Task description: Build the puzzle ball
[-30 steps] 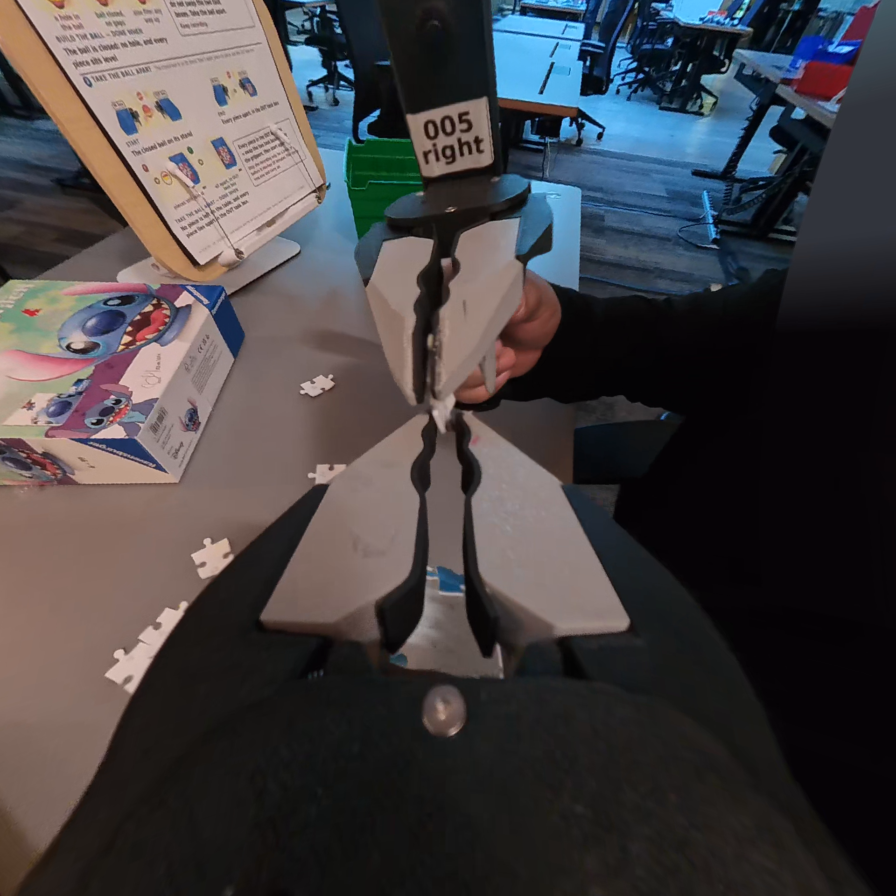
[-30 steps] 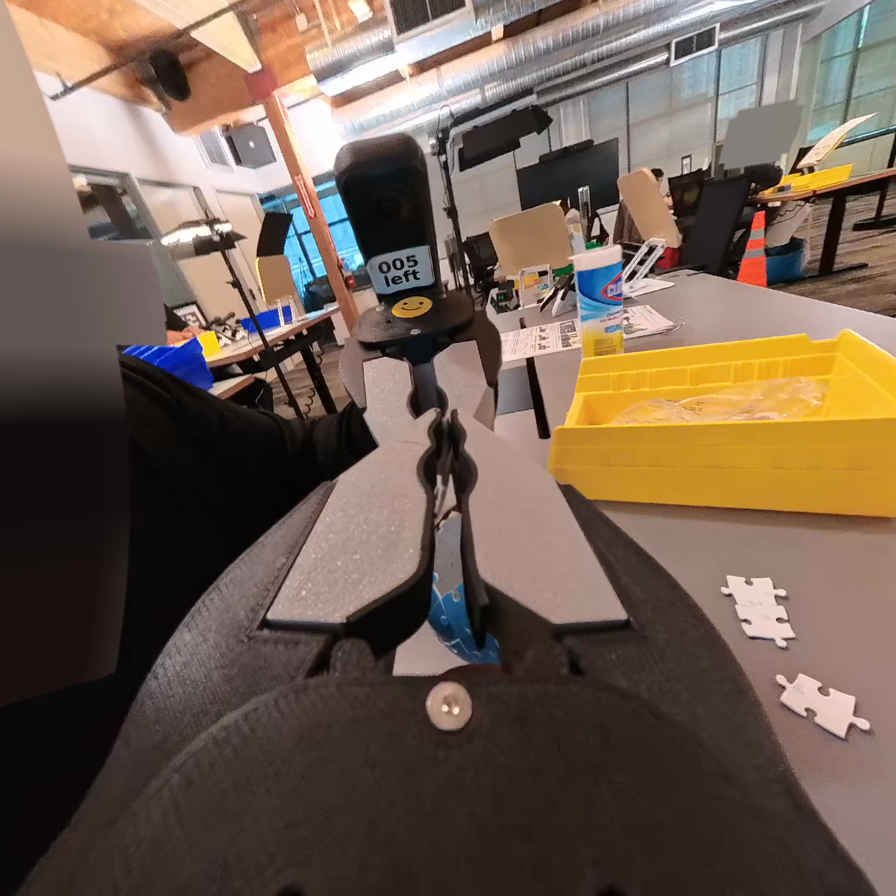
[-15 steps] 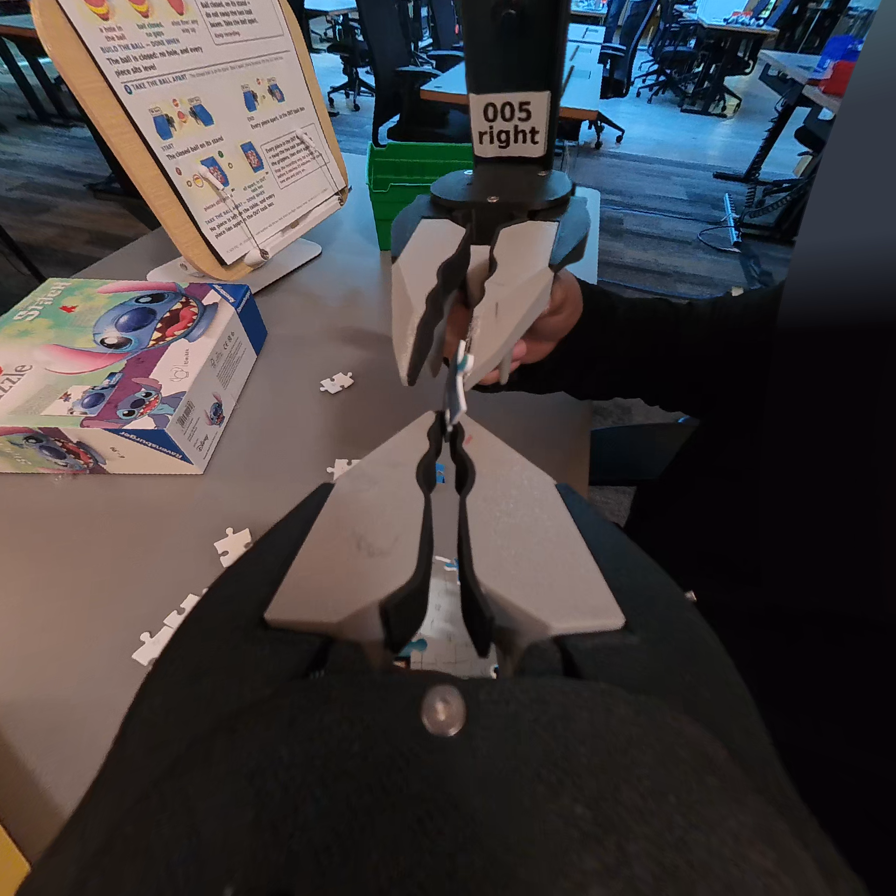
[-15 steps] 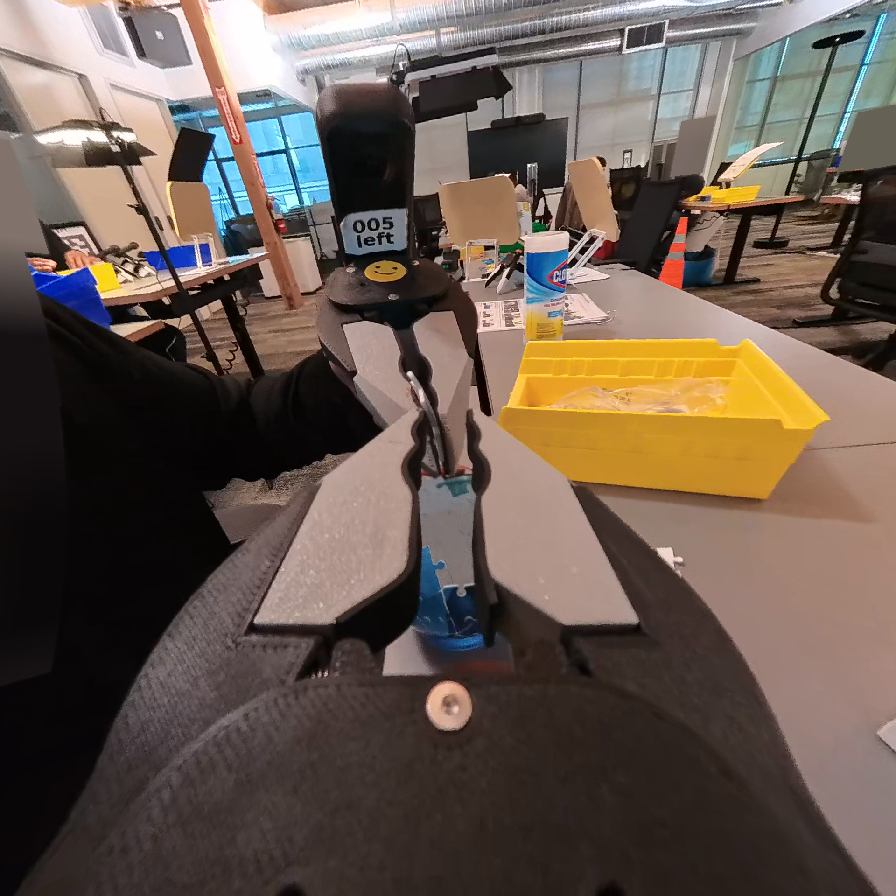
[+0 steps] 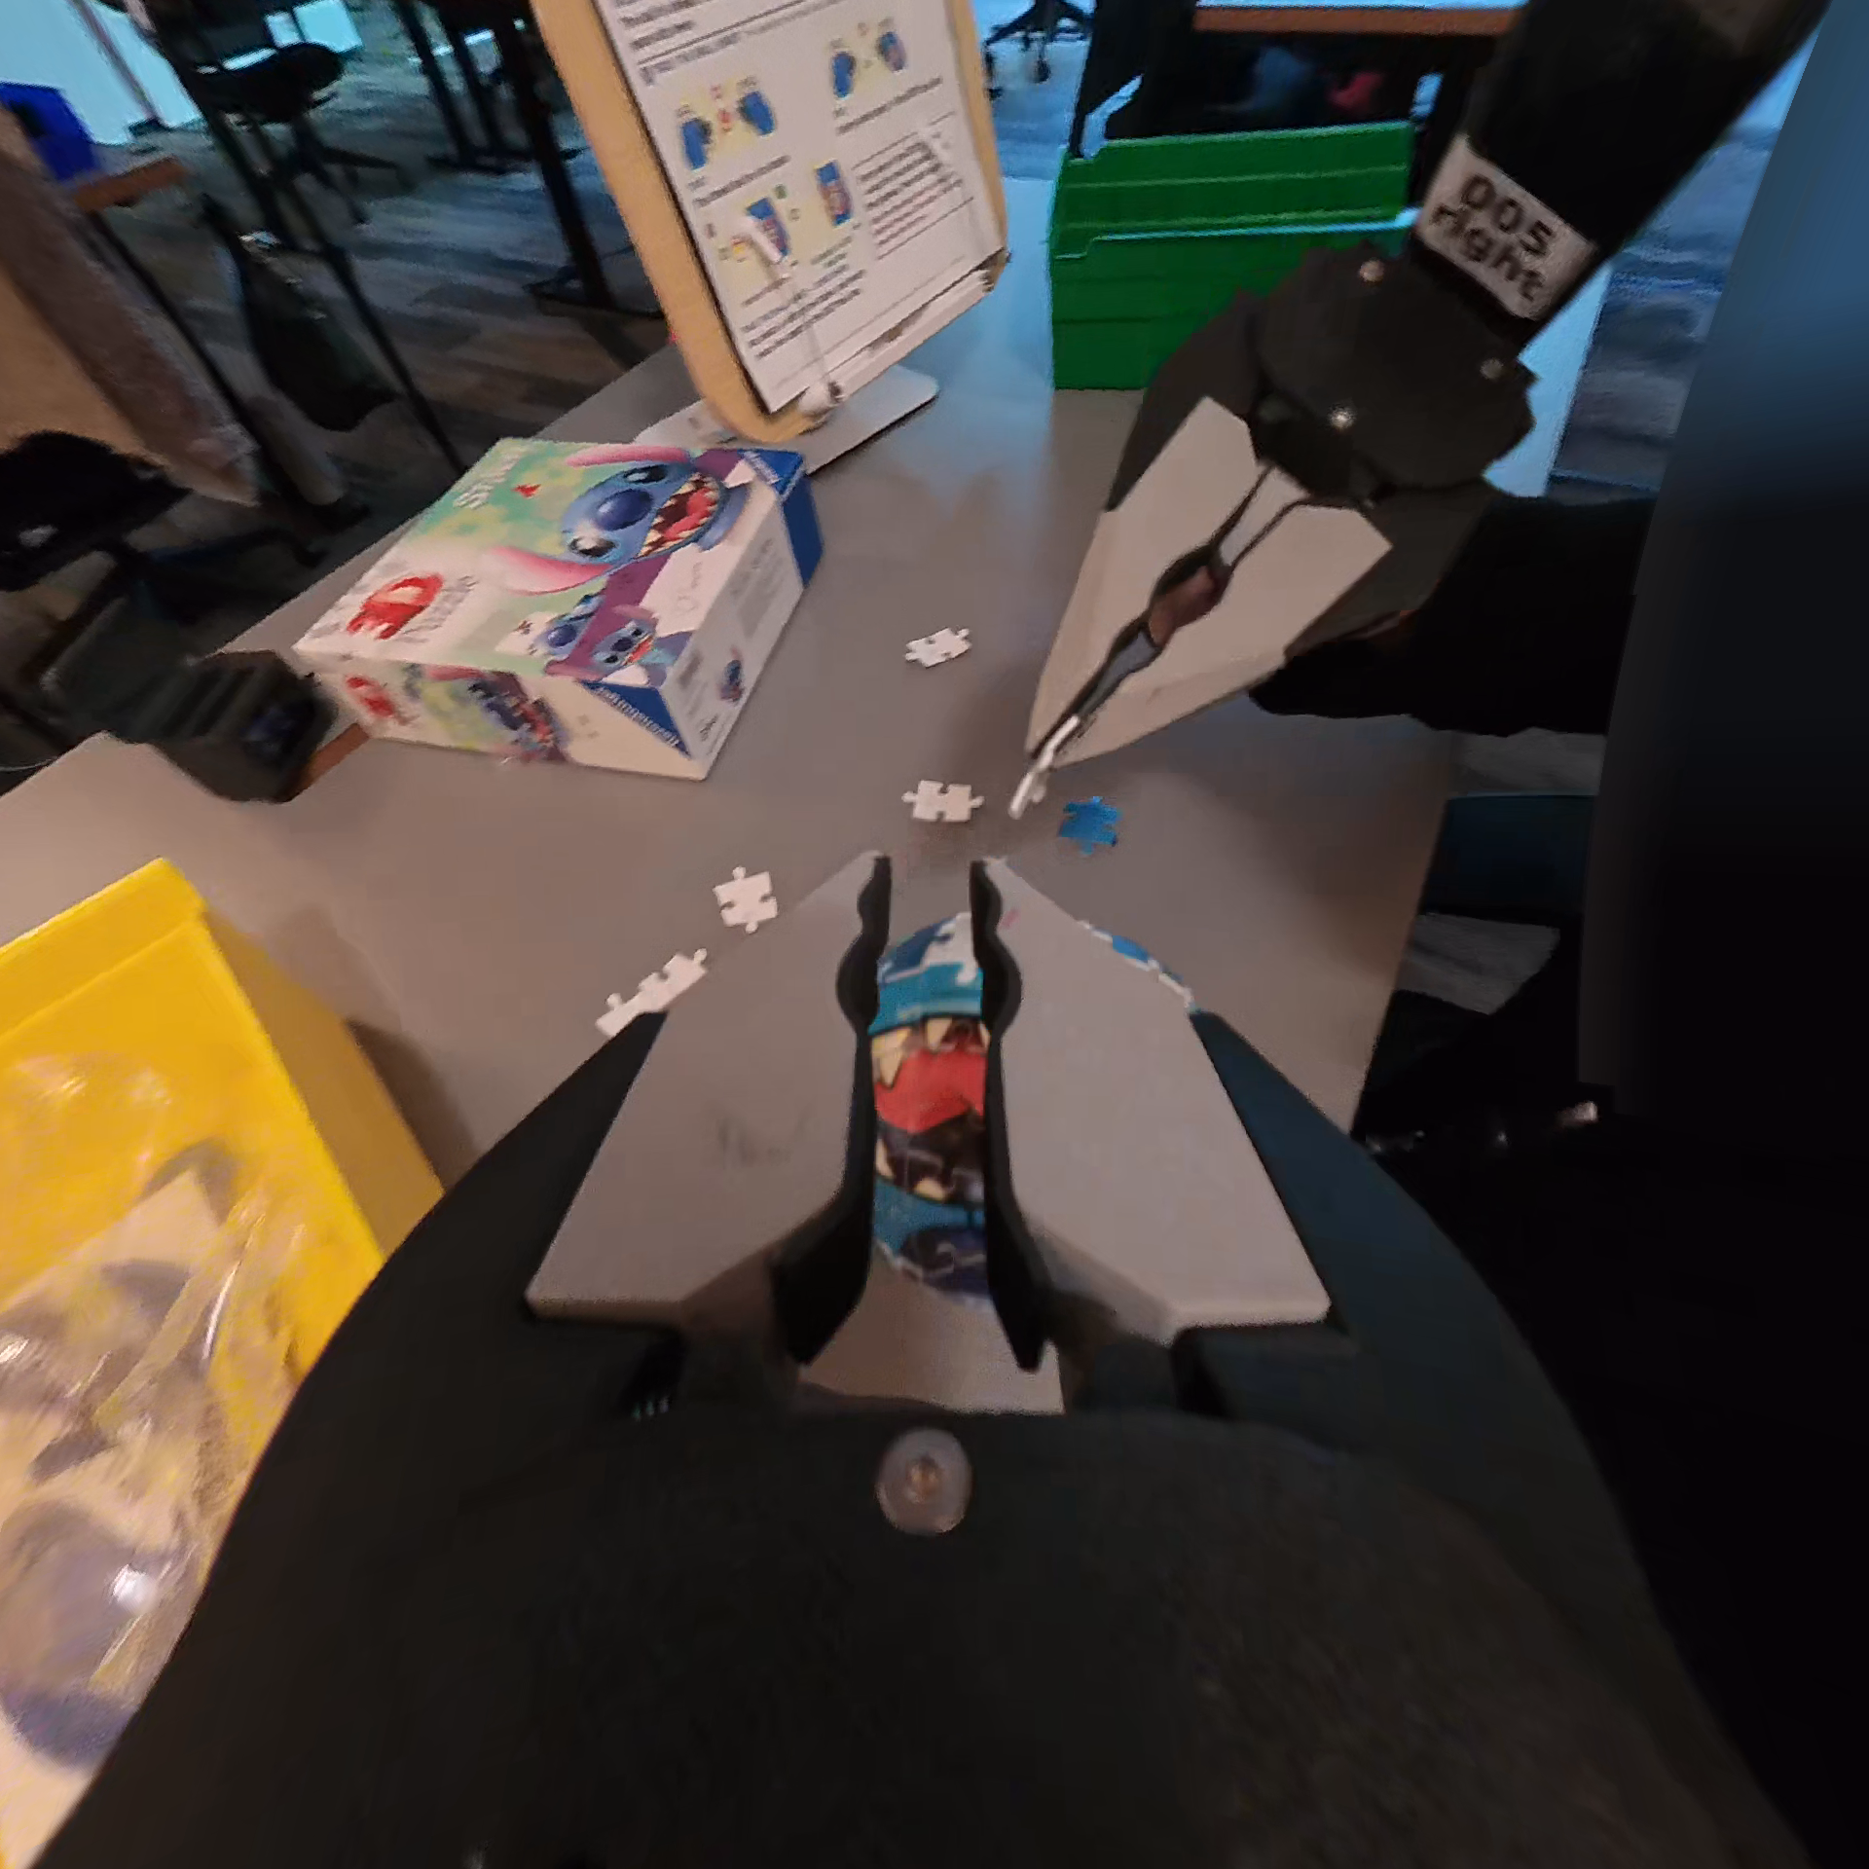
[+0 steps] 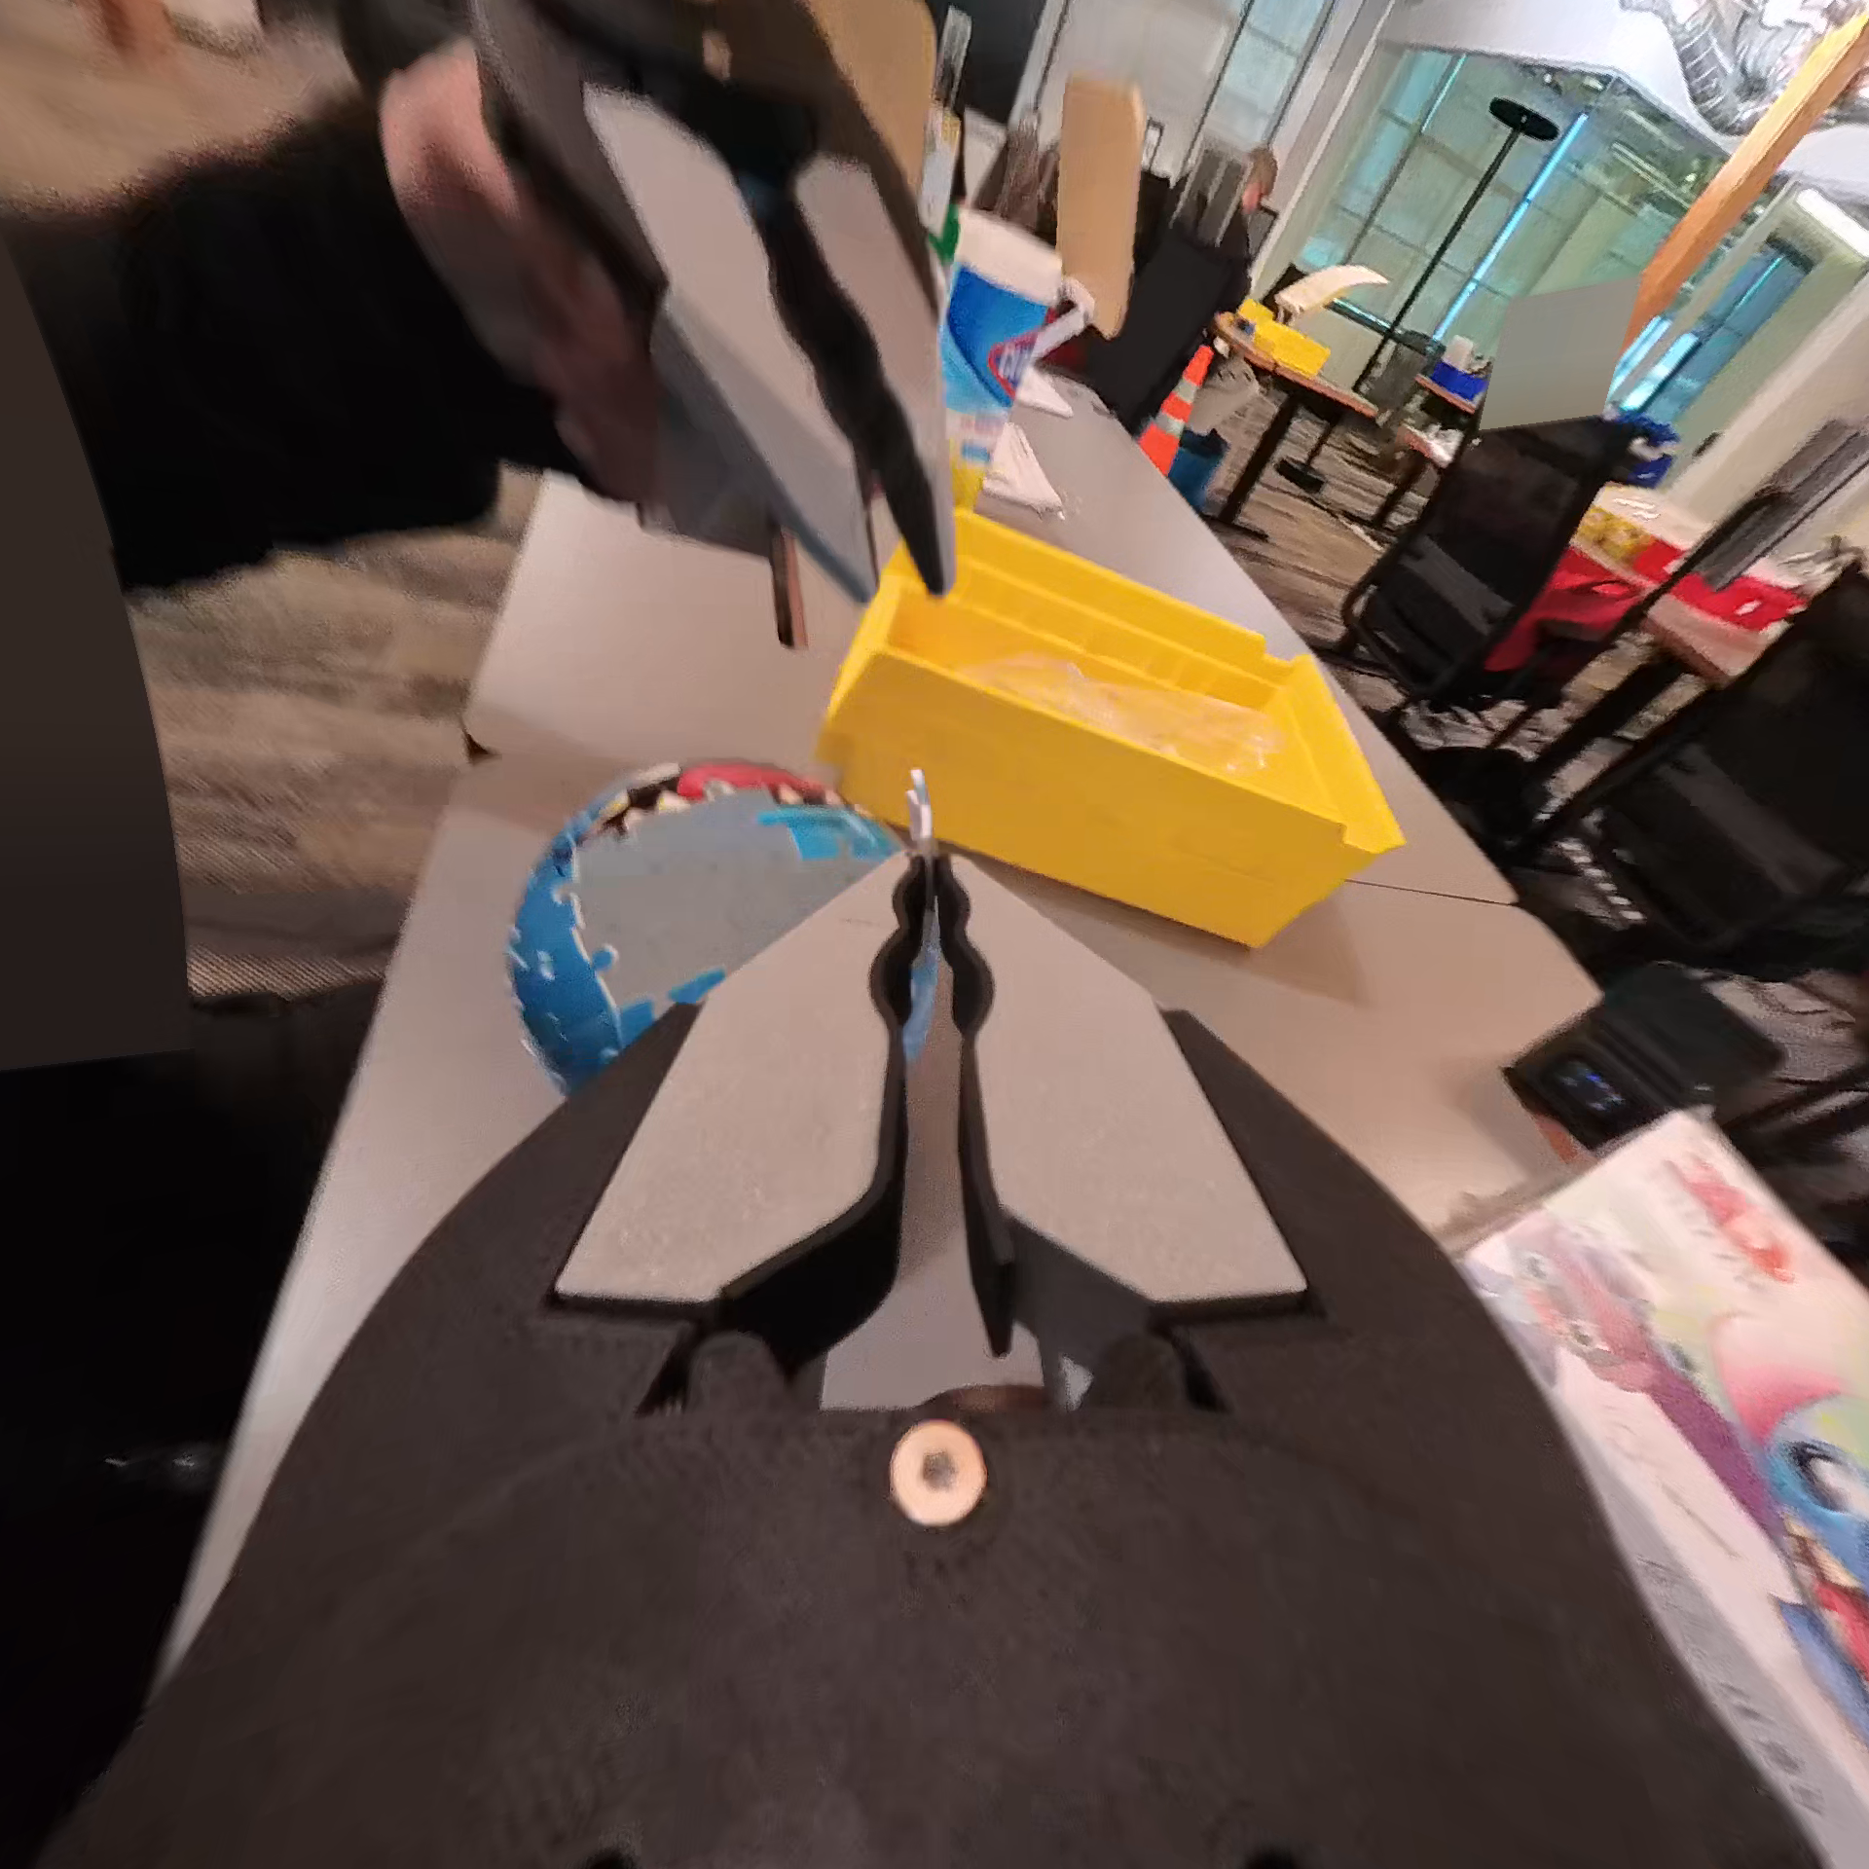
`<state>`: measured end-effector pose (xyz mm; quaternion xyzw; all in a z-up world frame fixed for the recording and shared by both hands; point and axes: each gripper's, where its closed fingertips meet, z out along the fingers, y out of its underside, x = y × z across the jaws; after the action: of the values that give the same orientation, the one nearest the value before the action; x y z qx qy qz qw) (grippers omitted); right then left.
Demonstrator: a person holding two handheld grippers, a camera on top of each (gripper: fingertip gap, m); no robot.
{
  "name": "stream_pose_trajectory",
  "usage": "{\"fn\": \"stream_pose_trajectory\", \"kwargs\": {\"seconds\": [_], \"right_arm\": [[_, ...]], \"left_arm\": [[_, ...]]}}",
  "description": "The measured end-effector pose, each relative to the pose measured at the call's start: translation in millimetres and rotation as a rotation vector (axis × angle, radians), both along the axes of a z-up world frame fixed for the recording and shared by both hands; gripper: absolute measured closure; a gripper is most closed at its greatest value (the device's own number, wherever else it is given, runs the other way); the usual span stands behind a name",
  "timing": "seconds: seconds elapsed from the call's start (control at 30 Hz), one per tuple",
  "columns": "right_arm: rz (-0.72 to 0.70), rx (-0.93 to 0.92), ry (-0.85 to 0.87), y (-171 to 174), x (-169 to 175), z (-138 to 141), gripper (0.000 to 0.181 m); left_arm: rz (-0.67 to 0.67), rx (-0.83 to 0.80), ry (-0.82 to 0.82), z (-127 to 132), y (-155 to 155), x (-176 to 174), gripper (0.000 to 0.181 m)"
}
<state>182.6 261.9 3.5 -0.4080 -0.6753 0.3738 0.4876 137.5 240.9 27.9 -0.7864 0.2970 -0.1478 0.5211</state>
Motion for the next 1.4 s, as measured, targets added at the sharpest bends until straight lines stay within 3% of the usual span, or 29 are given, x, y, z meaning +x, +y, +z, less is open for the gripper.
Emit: {"fn": "stream_pose_trajectory", "kwargs": {"seconds": [0.2,0.3,0.43,0.6,0.83,0.93,1.17,1.27,1.4], "right_arm": [[-0.095,0.406,-0.05,-8,-18,-32,0.181],[-0.154,0.555,0.006,-8,-17,-31,0.181],[-0.24,0.728,0.082,-4,-12,-23,0.181],[-0.329,0.857,0.15,1,-5,-18,0.181],[-0.36,0.909,0.096,-6,-7,-20,0.181],[-0.356,0.866,0.076,-10,-10,-21,0.181],[-0.353,0.476,-0.107,6,-14,-32,0.181],[-0.329,0.345,-0.215,5,-17,-42,0.181],[-0.315,0.237,-0.229,0,-20,-41,0.181]], "left_arm": [[0.064,-0.003,0.113,-25,-5,-14,0.167],[0.093,0.0,0.146,-35,-3,-23,0.166],[0.093,0.05,0.055,-28,2,-30,0.166],[0.067,0.134,-0.025,-16,5,-32,0.168],[0.035,0.127,-0.019,-28,4,-33,0.168],[0.028,0.13,-0.039,-29,1,-33,0.168],[0.021,0.122,-0.081,-30,-4,-31,0.169],[0.066,0.094,-0.06,-38,1,-36,0.169],[0.083,0.056,0.004,-52,-1,-35,0.166]]}}
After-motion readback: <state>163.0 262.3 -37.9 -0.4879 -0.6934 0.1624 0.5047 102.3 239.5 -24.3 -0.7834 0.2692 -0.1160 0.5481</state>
